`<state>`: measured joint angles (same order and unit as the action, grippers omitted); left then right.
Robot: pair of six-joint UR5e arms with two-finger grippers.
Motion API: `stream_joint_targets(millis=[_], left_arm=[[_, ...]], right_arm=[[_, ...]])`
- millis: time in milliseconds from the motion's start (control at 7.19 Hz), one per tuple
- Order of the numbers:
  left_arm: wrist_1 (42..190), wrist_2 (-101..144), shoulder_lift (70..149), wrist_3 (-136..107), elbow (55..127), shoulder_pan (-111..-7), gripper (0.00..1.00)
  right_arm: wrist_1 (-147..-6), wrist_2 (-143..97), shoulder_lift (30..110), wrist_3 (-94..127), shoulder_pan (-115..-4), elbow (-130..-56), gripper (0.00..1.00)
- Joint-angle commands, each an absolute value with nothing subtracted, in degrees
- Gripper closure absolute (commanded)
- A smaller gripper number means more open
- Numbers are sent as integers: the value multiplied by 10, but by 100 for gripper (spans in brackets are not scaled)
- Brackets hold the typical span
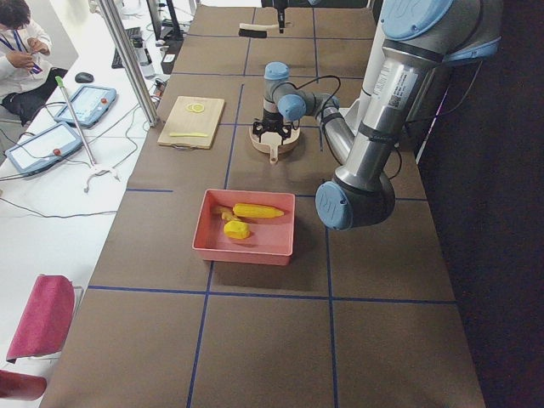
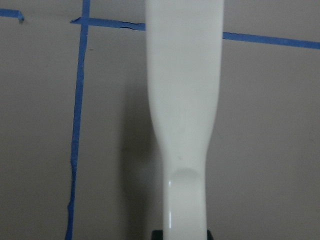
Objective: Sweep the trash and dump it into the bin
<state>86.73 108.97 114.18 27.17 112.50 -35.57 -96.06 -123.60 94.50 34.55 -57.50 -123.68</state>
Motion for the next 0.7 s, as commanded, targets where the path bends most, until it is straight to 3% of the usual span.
stream_joint_targets(millis=[0, 556], left_arm=[[865, 1079, 1140, 222, 1157, -366, 0], [860, 1109, 1051, 85, 1165, -494, 0]], right_arm=[[-961, -1237, 951, 345, -576, -1235, 99], [-888, -1260, 1024, 344, -576, -1193, 97]])
